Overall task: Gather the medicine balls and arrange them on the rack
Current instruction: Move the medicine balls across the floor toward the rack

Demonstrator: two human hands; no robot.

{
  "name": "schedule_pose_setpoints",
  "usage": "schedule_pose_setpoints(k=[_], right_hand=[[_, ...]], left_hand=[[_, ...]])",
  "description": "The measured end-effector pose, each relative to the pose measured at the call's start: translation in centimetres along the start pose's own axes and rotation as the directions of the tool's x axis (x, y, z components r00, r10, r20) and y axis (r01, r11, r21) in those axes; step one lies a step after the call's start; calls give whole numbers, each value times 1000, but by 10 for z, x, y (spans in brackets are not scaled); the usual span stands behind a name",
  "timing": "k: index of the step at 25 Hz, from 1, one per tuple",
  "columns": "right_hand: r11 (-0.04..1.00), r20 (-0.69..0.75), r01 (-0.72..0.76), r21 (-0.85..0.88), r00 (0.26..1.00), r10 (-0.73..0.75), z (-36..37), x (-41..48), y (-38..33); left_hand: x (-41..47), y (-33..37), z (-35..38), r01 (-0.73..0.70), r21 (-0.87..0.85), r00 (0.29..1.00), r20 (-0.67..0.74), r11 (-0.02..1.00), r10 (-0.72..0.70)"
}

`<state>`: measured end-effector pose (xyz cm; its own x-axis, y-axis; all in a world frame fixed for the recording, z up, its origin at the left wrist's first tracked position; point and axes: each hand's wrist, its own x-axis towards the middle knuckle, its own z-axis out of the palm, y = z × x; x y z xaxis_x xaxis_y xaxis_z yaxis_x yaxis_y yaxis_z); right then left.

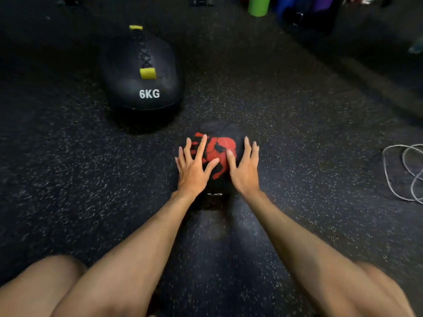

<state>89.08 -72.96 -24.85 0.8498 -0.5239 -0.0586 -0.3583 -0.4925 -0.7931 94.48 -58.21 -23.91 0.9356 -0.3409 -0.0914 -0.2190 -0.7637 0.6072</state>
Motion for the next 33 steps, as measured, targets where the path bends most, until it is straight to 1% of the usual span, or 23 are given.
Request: schedule_pose_setpoints(k=[1, 3, 4, 6, 7, 9, 11, 13, 14, 15, 16, 17, 19, 21, 22, 24, 26, 27, 29, 30, 32, 33], right_hand=[[999, -21, 38, -10, 999, -39, 6, -8, 6], [998, -36, 57, -32, 998, -58, 18, -14, 6], [999, -44, 31, -21, 998, -32, 23, -5, -2], [995, -78, -99, -14, 992, 98, 29, 26, -25], [985, -88, -168, -45, 983, 164, 28, 45, -35], [959, -76, -244, -145, 969, 235, 24, 90, -50], [921, -38, -256, -293, 966, 256, 23, 135, -59], [896, -39, -218, -388, 975, 220, 28, 177, -66], [903, -70, -232, -361, 973, 222, 29, 198, -69], [917, -113, -266, -298, 963, 243, 30, 221, -72], [927, -148, -306, -219, 949, 278, 29, 245, -73], [930, -172, -321, -178, 941, 292, 26, 267, -73], [944, -183, -248, -216, 960, 211, 15, 305, -68], [969, -158, -107, -223, 985, 72, 9, 329, -59], [976, -141, -39, -212, 990, 9, 9, 335, -55], [976, -140, 61, -210, 986, -92, 12, 335, -46], [952, -152, 151, -266, 969, -197, 20, 339, -39], [937, -161, 172, -305, 960, -229, 27, 347, -39], [930, -195, 144, -338, 956, -219, 39, 389, -51], [928, -184, 126, -350, 962, -200, 42, 417, -61], [926, -89, 108, -362, 985, -150, 42, 478, -81], [931, -45, 90, -354, 993, -113, 40, 505, -89]], left_hand=[[21, 5, 0, 0, -5, 1000, -9, 1000, 0], [60, 23, -1, 24, -11, 1000, -9, 1000, -24], [82, 31, -3, 29, -12, 1000, 10, 999, -29], [124, 35, -11, 8, -61, 996, 91, 998, -3], [141, 29, -17, -16, -109, 992, 125, 994, 29], [166, 10, -25, -58, -205, 983, 160, 977, 92], [167, -12, -23, -48, -243, 983, 160, 969, 89], [159, -22, -10, -85, -227, 981, 153, 970, 122], [157, -22, -1, -97, -240, 977, 163, 966, 138], [157, -19, 7, -68, -261, 978, 173, 963, 116], [159, -14, 16, -13, -268, 982, 176, 963, 63], [166, -5, 24, 46, -258, 986, 169, 965, -2], [192, 20, 36, 132, -199, 987, 117, 971, -111], [228, 45, 39, 176, -114, 984, 36, 978, -173], [254, 55, 36, 207, -102, 978, 15, 973, -207], [321, 72, 20, 293, -144, 955, 4, 945, -295], [389, 79, 1, 388, -182, 919, 6, 904, -394], [417, 77, -6, 427, -191, 902, 13, 884, -432], [459, 66, -13, 460, -215, 881, -10, 862, -473], [469, 59, -11, 443, -234, 885, -43, 866, -464], [471, 50, -5, 360, -318, 910, -89, 877, -406], [465, 51, 0, 333, -352, 919, -85, 875, -384]])
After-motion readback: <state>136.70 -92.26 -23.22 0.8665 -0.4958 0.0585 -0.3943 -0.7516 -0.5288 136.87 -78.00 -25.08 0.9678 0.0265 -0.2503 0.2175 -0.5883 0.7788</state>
